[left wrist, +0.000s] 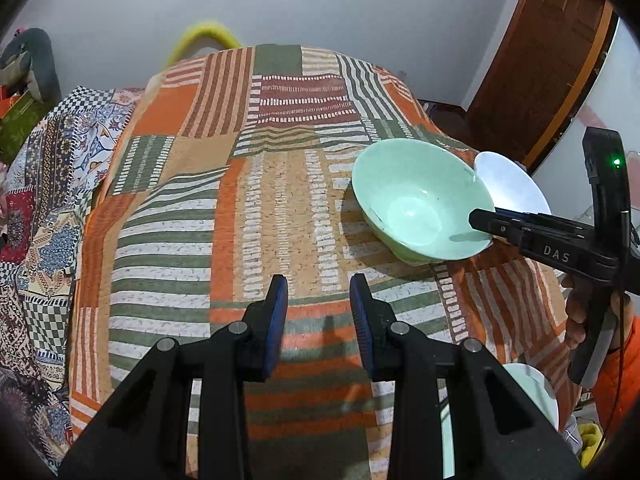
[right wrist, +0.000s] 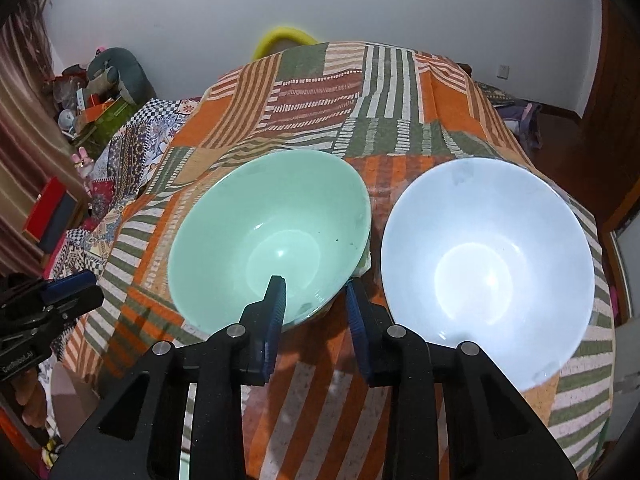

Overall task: Organize plates and bowls
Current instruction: 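Grasp the mint green bowl rim with the left gripper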

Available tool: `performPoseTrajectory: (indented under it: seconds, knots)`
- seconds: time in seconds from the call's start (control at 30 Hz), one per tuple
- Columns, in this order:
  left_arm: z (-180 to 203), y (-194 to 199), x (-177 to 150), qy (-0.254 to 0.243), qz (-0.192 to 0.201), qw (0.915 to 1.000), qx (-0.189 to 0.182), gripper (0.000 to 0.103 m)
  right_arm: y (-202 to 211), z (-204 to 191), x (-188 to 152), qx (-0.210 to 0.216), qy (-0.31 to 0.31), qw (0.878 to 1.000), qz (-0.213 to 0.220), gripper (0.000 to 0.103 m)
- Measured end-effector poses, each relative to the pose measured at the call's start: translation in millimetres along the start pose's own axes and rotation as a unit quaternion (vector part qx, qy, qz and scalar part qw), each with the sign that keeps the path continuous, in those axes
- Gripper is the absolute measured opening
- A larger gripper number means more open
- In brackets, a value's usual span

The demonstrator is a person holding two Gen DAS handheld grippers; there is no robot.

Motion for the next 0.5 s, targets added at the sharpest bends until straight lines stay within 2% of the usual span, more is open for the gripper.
performPoseTrajectory:
  seconds: [0.2, 0.5]
  knots:
    - [-2.4, -9.0, 3.2, 0.005, -0.004, 1.0, -0.001, 0.032, -8.2, -7.9, 1.0, -0.007, 0.031, 1.0, 0.0, 0.024]
    - [-10.3, -10.5, 6.0, 0.015, -0.005, 0.9999, 0.003, 0.032, -11.0, -22.9, -2.1, 0.017, 0.066, 0.998, -0.015, 0.023]
Point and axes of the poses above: each gripper's, at about its wrist camera, not at the fingertips, and y roughly against the way its jaws point, z to its right, x to its top, the point moved 1 cm from there along -y, roughly the way its jaws point, and after that the axes turned 5 degrees about -y, right-handed, at the moved point
